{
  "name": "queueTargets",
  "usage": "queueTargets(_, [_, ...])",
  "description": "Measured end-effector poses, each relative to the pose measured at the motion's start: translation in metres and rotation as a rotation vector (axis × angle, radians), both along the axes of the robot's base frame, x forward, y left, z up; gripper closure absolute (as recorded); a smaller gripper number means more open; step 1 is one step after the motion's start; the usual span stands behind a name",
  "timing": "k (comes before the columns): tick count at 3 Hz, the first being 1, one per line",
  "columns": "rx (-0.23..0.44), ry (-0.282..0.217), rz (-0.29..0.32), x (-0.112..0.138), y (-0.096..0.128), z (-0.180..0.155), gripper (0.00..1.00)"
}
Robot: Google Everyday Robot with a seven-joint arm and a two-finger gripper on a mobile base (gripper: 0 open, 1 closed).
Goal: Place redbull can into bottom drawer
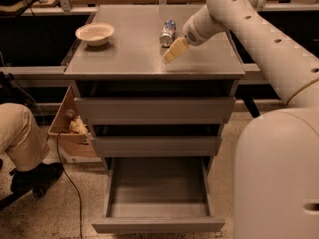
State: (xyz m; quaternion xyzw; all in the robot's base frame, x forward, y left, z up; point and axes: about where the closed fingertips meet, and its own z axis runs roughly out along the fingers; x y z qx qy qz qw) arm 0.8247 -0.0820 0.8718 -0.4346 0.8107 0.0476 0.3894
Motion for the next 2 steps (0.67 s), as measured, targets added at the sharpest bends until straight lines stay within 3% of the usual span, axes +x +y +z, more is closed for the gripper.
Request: queueTargets(2, [0.184, -0.066, -0.153, 0.072, -0.002, -0.009, 0.00])
